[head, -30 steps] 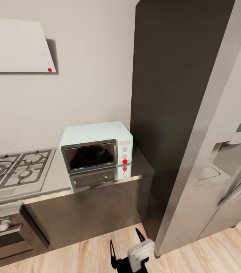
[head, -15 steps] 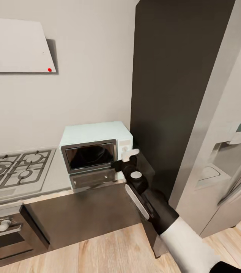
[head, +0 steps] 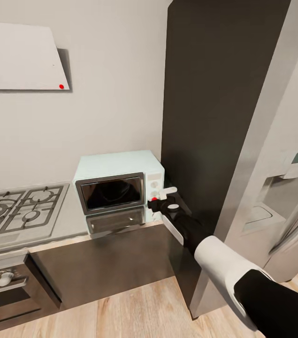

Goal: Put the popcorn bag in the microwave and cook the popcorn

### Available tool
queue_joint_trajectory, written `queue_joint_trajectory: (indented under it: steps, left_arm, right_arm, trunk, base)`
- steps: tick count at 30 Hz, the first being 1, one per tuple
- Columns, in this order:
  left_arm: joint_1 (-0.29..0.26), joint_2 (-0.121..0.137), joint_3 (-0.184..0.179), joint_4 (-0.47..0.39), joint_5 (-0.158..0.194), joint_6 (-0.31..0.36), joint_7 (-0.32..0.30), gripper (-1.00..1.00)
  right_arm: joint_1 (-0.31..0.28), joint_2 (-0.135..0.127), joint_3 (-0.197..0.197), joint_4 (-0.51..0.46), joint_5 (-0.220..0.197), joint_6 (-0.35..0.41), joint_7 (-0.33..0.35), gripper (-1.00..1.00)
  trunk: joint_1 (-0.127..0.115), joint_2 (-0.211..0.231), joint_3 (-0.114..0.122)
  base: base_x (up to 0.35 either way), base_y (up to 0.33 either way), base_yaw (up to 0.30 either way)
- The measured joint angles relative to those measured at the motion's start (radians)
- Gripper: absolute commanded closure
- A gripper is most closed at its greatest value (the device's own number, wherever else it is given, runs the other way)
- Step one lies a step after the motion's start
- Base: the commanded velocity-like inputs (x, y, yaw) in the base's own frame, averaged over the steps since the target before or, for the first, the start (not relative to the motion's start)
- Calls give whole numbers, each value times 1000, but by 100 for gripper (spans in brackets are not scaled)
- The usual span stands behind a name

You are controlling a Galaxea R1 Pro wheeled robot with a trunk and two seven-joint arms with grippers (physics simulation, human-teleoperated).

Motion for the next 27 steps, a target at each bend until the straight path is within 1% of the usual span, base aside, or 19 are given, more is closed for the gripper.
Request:
queue_joint_trajectory:
  steps: [1, 2, 7, 10, 12, 14, 16, 25, 27]
  left_arm:
    - [0, 0, 0, 0, 0, 0, 0, -100]
    - [0, 0, 0, 0, 0, 0, 0, -100]
    - [-1, 0, 0, 0, -1, 0, 0, -100]
    - [-1, 0, 0, 0, -1, 0, 0, -100]
    - [-1, 0, 0, 0, -1, 0, 0, -100]
    - [-1, 0, 0, 1, -1, 0, 0, -100]
    - [-1, 0, 0, 1, -1, 0, 0, -100]
    - [-1, 0, -2, 0, -2, 0, -2, -100]
    - [-3, 0, -3, 0, -2, 0, -1, -100]
  right_arm:
    - [-1, 0, 0, 2, 0, 0, 0, -100]
    - [-2, 0, 0, 4, 0, -1, 1, 100]
    - [-5, -1, -1, 30, 0, -15, 22, 100]
    - [-5, 1, -2, 91, -3, -97, 28, 100]
    - [-6, 3, -3, 156, -12, -162, 47, 100]
    - [-5, 9, -3, 182, -14, -188, 61, 100]
    - [-4, 13, -1, 189, -18, -197, 64, 100]
    - [2, 13, 0, 202, -15, -214, 67, 100]
    - [3, 13, 2, 221, -15, -217, 67, 100]
  trunk:
    - [0, 0, 0]
    - [0, 0, 0]
    - [0, 0, 0]
    - [0, 0, 0]
    - [0, 0, 0]
    - [0, 0, 0]
    - [0, 0, 0]
    - [0, 0, 0]
    - [0, 0, 0]
  base:
    - [0, 0, 0]
    - [0, 0, 0]
    - [0, 0, 0]
    - [0, 0, 0]
    - [0, 0, 0]
    - [0, 0, 0]
    - [0, 0, 0]
    - [3, 0, 0]
    - [189, 0, 0]
